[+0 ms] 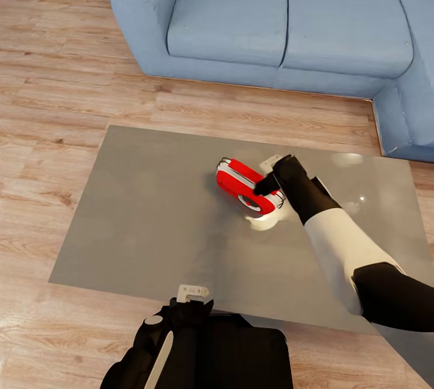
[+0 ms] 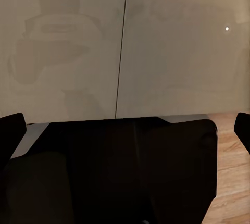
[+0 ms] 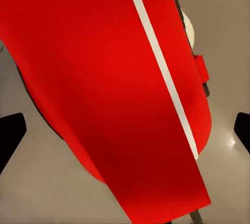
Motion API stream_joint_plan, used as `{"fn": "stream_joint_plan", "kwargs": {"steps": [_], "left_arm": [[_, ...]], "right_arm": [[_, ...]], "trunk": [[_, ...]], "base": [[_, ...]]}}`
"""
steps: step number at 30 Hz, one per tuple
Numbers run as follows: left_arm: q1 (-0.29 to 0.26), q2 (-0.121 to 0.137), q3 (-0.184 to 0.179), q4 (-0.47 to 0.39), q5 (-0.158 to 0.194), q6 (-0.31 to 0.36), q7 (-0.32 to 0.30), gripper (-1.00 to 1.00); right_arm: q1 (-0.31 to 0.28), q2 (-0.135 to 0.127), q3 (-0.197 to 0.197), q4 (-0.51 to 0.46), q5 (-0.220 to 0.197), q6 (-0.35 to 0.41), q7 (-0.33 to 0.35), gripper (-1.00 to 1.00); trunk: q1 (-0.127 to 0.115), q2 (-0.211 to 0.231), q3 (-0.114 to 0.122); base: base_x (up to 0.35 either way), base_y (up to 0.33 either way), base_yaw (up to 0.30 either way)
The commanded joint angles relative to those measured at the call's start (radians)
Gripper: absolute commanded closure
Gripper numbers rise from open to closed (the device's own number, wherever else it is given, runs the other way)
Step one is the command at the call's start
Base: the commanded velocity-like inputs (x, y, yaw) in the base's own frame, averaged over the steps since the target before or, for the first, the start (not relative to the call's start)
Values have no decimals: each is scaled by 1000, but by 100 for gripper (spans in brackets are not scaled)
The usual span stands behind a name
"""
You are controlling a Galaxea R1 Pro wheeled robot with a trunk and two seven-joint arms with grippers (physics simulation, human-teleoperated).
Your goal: Turn on the radio receiver that's on the table in the living room.
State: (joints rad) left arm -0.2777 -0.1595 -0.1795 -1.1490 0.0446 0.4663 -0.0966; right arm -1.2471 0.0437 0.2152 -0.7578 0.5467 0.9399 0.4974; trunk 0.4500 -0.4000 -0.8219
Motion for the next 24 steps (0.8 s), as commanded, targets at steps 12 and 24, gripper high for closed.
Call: {"fn": "stream_joint_plan", "kwargs": {"steps": [12,24], "left_arm": [[0,0,0,0,0,0,0,-100],[0,0,0,0,1,0,1,-100]], "right_arm": [[0,-2,0,47,-1,-43,-1,-100],[0,-10,0,51,-2,-59,-1,-100]], "trunk": [[0,0,0],[0,0,0]], "base": [[0,0,0],[0,0,0]]}}
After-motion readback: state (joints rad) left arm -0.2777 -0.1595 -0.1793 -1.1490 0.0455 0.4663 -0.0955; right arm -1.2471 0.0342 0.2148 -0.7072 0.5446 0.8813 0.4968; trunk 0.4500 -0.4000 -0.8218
